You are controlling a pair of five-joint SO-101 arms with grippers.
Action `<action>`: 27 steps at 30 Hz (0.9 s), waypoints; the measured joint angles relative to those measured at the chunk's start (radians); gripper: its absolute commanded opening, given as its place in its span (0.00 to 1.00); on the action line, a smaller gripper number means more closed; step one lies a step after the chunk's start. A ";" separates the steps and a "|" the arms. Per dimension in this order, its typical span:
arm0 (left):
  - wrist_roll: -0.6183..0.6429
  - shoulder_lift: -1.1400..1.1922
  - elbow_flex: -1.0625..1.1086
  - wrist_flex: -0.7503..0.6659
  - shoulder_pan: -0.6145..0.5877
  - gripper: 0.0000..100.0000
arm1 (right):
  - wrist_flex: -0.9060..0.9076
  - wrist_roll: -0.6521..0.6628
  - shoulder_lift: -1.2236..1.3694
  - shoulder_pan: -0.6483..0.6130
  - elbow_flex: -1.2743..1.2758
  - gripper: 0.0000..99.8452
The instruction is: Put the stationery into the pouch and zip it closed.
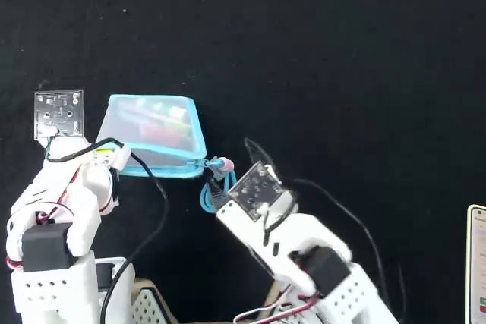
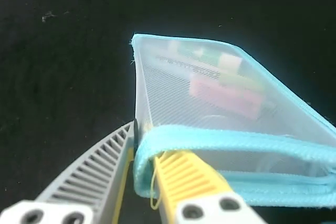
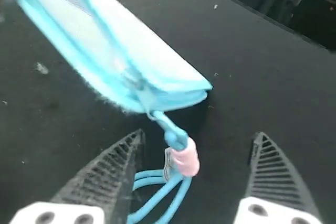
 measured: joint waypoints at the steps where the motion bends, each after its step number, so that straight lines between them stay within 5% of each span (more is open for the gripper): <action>1: 0.000 0.000 0.000 0.000 0.000 0.03 | -0.038 0.000 0.000 -0.012 0.026 0.29; 9: 0.000 0.000 0.000 -0.002 -0.003 0.03 | -0.160 0.008 0.000 -0.037 0.086 0.29; 17: 0.002 0.000 0.000 -0.002 -0.003 0.03 | -0.201 0.183 0.000 -0.037 0.121 0.28; 23: 0.002 0.000 0.000 -0.002 -0.003 0.03 | -0.203 0.292 0.000 -0.037 0.121 0.10; 27: 0.002 0.000 0.000 -0.002 -0.003 0.03 | -0.206 0.347 0.000 -0.025 0.121 0.16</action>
